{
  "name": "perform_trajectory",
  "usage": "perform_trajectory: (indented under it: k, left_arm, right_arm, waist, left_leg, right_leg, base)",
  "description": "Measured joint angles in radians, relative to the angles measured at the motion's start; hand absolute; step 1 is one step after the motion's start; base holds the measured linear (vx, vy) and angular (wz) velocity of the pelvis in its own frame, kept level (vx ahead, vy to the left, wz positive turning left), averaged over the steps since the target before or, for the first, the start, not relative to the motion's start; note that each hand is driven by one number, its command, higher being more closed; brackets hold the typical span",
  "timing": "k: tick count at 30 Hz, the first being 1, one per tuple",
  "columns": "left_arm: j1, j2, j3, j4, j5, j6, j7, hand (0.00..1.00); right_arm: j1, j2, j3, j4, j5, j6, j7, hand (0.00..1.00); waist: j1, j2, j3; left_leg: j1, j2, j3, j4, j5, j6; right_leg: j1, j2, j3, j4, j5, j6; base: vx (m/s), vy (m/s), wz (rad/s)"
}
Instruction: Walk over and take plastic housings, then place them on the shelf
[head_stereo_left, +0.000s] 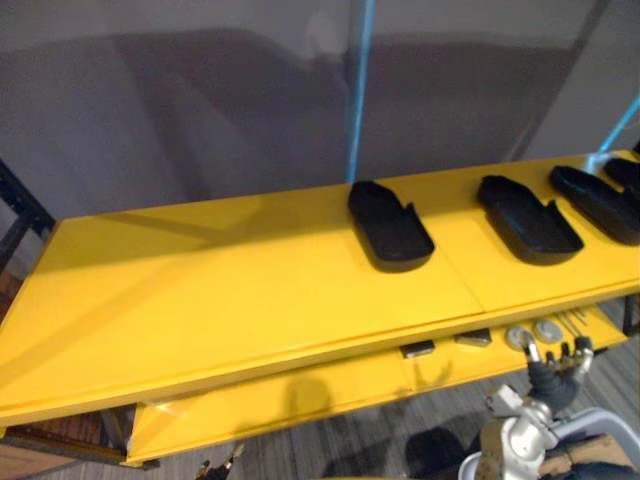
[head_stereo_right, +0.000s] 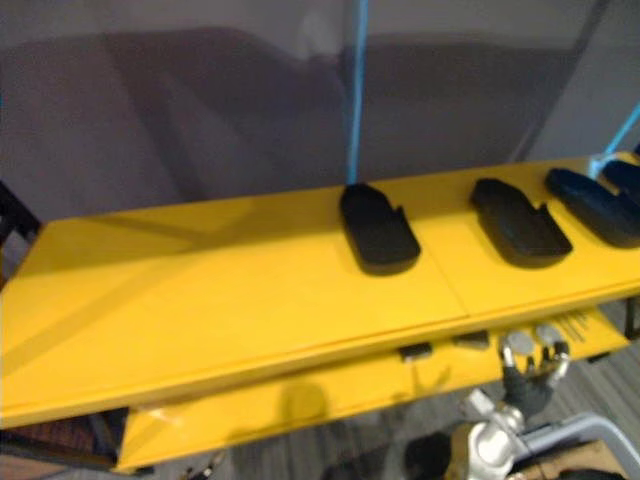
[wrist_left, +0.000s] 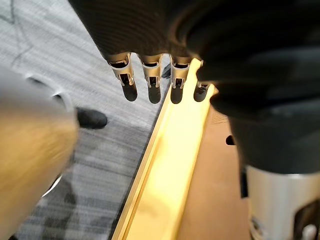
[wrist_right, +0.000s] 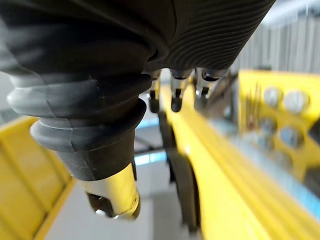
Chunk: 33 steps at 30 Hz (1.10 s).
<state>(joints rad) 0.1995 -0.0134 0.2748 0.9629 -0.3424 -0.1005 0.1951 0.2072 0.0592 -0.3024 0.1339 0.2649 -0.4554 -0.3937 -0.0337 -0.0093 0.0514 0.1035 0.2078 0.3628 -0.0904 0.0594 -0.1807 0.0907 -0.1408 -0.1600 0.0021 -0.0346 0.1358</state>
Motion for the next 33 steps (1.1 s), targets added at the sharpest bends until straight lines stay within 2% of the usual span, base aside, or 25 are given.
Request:
perform_trajectory:
  k: [3,11,14,16,17,18,19,20,21,22,24,25,27,28,29,31,32,33]
  left_arm:
    - [0.000,-0.002,0.020,0.000,-0.007,0.000,0.000,0.00]
    - [-0.003,0.001,0.019,0.001,-0.002,0.000,-0.002,0.00]
    - [0.003,0.006,0.030,0.002,0.006,-0.008,-0.003,0.00]
    - [0.019,0.006,0.040,-0.016,-0.004,-0.039,-0.003,0.00]
    - [0.048,0.000,0.045,-0.020,-0.007,-0.059,-0.004,0.00]
    - [0.058,-0.009,0.046,-0.019,-0.010,-0.067,-0.005,0.00]
    - [0.074,-0.024,0.047,-0.020,-0.011,-0.075,-0.005,0.00]
    - [0.079,-0.041,0.045,-0.020,-0.010,-0.083,-0.006,0.00]
    - [0.077,-0.035,0.040,-0.021,-0.009,-0.089,-0.007,0.00]
    - [0.069,-0.016,0.031,-0.041,-0.009,-0.100,-0.007,0.00]
    - [0.050,0.019,0.025,-0.058,-0.002,-0.104,-0.007,0.00]
    - [-0.091,0.110,-0.047,-0.077,0.164,-0.017,-0.070,0.00]
    - [-0.098,0.123,-0.063,-0.079,0.204,0.006,-0.101,0.00]
    - [-0.098,0.123,-0.062,-0.078,0.205,0.015,-0.104,0.00]
    - [-0.096,0.120,-0.062,-0.076,0.205,0.018,-0.104,0.00]
    - [-0.073,0.116,-0.062,-0.069,0.220,0.031,-0.109,0.00]
    - [-0.053,0.112,-0.062,-0.071,0.241,0.044,-0.116,0.00]
    - [-0.043,0.113,-0.061,-0.063,0.245,0.048,-0.119,0.00]
  right_arm:
    - [-0.002,0.000,0.013,0.000,0.000,0.000,0.006,0.00]
    - [-0.037,-0.007,0.012,0.001,0.001,0.000,0.037,0.00]
    - [-0.071,-0.029,0.013,0.001,0.001,0.000,0.062,0.00]
    - [-0.112,-0.061,0.037,0.001,0.001,0.002,0.092,0.00]
    - [-0.148,-0.100,0.069,0.001,0.002,0.001,0.114,0.00]
    - [-0.162,-0.118,0.072,0.001,0.002,0.001,0.121,0.00]
    - [-0.182,-0.142,0.071,0.001,0.003,0.000,0.131,0.00]
    - [-0.203,-0.170,0.069,0.001,0.005,-0.003,0.134,0.00]
    - [-0.207,-0.177,0.064,0.007,0.006,-0.003,0.133,0.00]
    - [-0.205,-0.177,0.070,0.011,0.005,-0.003,0.133,0.00]
    - [-0.202,-0.177,0.089,0.015,-0.003,-0.001,0.133,0.00]
    - [-0.168,-0.213,0.100,0.051,0.013,0.005,0.152,0.00]
    - [-0.135,-0.213,0.106,0.052,0.048,0.005,0.171,0.00]
    - [-0.121,-0.213,0.106,0.050,0.058,0.005,0.176,0.00]
    - [-0.090,-0.211,0.112,0.025,0.063,0.007,0.184,0.00]
    - [-0.033,-0.204,0.107,-0.050,0.054,0.007,0.215,0.00]
    - [-0.006,-0.207,0.090,-0.089,0.051,0.004,0.275,0.00]
    - [-0.006,-0.210,0.089,-0.100,0.051,-0.005,0.314,0.00]
  waist:
    - [0.019,-0.002,0.000]
    - [0.019,-0.008,-0.007]
    - [0.031,-0.009,-0.007]
    - [0.055,-0.012,0.000]
    - [0.071,0.001,0.012]
    - [0.082,0.012,0.016]
    - [0.087,0.035,0.014]
    - [0.087,0.059,0.014]
    - [0.086,0.047,0.021]
    - [0.079,0.027,0.029]
    - [0.073,0.001,0.035]
    - [0.056,0.018,0.060]
    - [0.034,0.018,0.070]
    - [0.018,0.007,0.076]
    - [0.019,0.000,0.078]
    - [0.026,-0.012,0.099]
    - [0.021,-0.021,0.120]
    - [0.000,-0.030,0.128]
  left_leg:
    - [-0.006,-0.002,-0.003,0.000,-0.001,0.001]
    - [-0.033,-0.013,-0.029,0.000,-0.001,0.001]
    - [-0.030,-0.013,-0.033,0.018,-0.014,0.001]
    - [-0.098,0.013,-0.128,0.207,-0.131,0.025]
    - [-0.143,0.025,-0.255,0.366,-0.239,0.066]
    - [-0.154,0.023,-0.308,0.406,-0.279,0.070]
    - [-0.157,0.023,-0.361,0.442,-0.322,0.060]
    - [-0.159,0.021,-0.384,0.443,-0.383,0.034]
    - [-0.163,0.004,-0.373,0.443,-0.398,0.016]
    - [-0.179,-0.024,-0.364,0.441,-0.395,0.026]
    - [-0.201,-0.039,-0.354,0.453,-0.397,0.032]
    - [-0.218,-0.047,-0.376,0.556,-0.432,0.045]
    - [-0.186,-0.047,-0.366,0.552,-0.438,0.051]
    - [-0.167,-0.043,-0.354,0.555,-0.446,0.053]
    - [-0.154,-0.043,-0.354,0.579,-0.463,0.061]
    - [-0.117,-0.043,-0.310,0.579,-0.479,0.077]
    - [-0.066,-0.050,-0.265,0.543,-0.487,0.091]
    - [-0.044,-0.054,-0.225,0.532,-0.484,0.108]
  right_leg:
    - [0.001,-0.001,-0.005,-0.007,0.000,0.000]
    - [-0.004,-0.008,-0.022,-0.015,0.000,0.001]
    - [-0.029,-0.003,0.024,-0.008,0.002,0.000]
    - [-0.064,0.008,0.095,0.007,0.013,-0.005]
    - [-0.075,0.028,0.167,0.013,0.022,-0.002]
    - [-0.082,0.035,0.196,0.017,0.028,0.001]
    - [-0.103,0.045,0.229,0.020,0.032,0.008]
    - [-0.129,0.051,0.265,0.020,0.037,0.017]
    - [-0.149,0.035,0.286,0.019,0.045,0.028]
    - [-0.165,0.012,0.298,0.017,0.065,0.034]
    - [-0.189,-0.003,0.298,0.009,0.076,0.024]
    - [-0.186,-0.002,0.298,0.052,0.094,0.037]
    - [-0.168,0.000,0.299,0.067,0.098,0.033]
    - [-0.168,0.007,0.302,0.076,0.104,0.035]
    - [-0.206,0.026,0.323,0.109,0.111,0.035]
    - [-0.223,0.040,0.343,0.127,0.136,0.002]
    - [-0.229,0.037,0.257,0.127,0.183,-0.040]
    - [-0.232,0.053,0.183,0.066,0.315,-0.083]
  base:
    - [0.02,0.003,0.05]
    - [0.03,0.006,0.08]
    - [-0.02,-0.009,-0.34]
    - [-0.02,-0.153,-1.09]
    - [-0.08,-0.166,-1.48]
    - [-0.13,-0.114,-1.51]
    - [-0.14,0.012,-1.16]
    - [-0.14,0.080,-1.01]
    - [-0.16,0.148,-0.68]
    - [-0.13,0.139,-0.34]
    - [-0.06,0.151,-0.22]
    - [0.02,0.192,-0.22]
    - [0.00,0.104,-0.20]
    - [-0.10,-0.019,-0.60]
    - [-0.12,-0.027,-0.90]
    - [-0.11,-0.064,-1.39]
    - [-0.18,-0.199,-1.90]
    - [-0.25,-0.204,-1.93]
